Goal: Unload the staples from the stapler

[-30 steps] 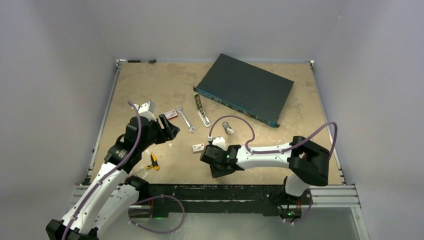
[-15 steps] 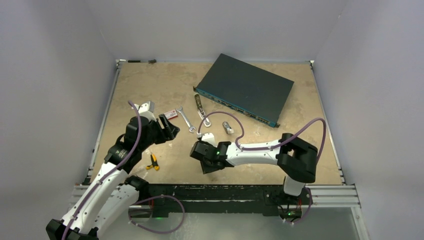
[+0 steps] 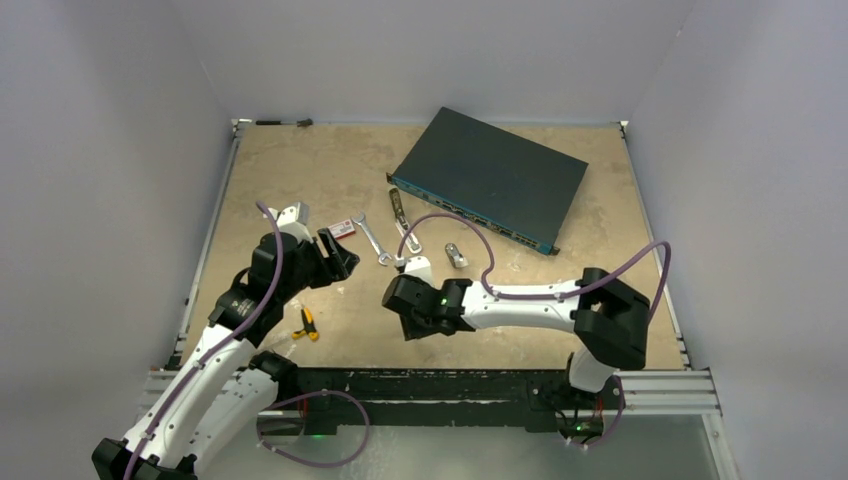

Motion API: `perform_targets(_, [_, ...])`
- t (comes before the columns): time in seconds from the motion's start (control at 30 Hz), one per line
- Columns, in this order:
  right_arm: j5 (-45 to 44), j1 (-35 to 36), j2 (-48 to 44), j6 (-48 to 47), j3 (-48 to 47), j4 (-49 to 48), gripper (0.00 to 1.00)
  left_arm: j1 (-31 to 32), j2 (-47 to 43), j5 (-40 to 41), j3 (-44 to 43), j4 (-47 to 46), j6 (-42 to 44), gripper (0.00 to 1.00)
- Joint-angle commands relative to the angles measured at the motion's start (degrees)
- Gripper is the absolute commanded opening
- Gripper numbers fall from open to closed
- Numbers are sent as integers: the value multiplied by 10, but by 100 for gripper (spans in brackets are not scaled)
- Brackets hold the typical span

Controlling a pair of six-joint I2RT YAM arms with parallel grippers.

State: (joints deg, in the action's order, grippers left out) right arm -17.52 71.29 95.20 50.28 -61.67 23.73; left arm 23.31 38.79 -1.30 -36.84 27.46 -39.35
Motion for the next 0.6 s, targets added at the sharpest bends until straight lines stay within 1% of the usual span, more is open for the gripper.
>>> perform_targets(0.0, [-13, -4, 15, 13, -4, 32, 44, -3, 0, -7, 1, -16, 9, 62])
perform_targets(0.23, [-15, -4, 42, 42, -18, 45, 47, -3, -1, -9, 1, -16, 10, 61])
perform_targets(0.57, [-12, -3, 62, 40, -32, 33, 46, -3, -2, -7, 1, -16, 10, 61])
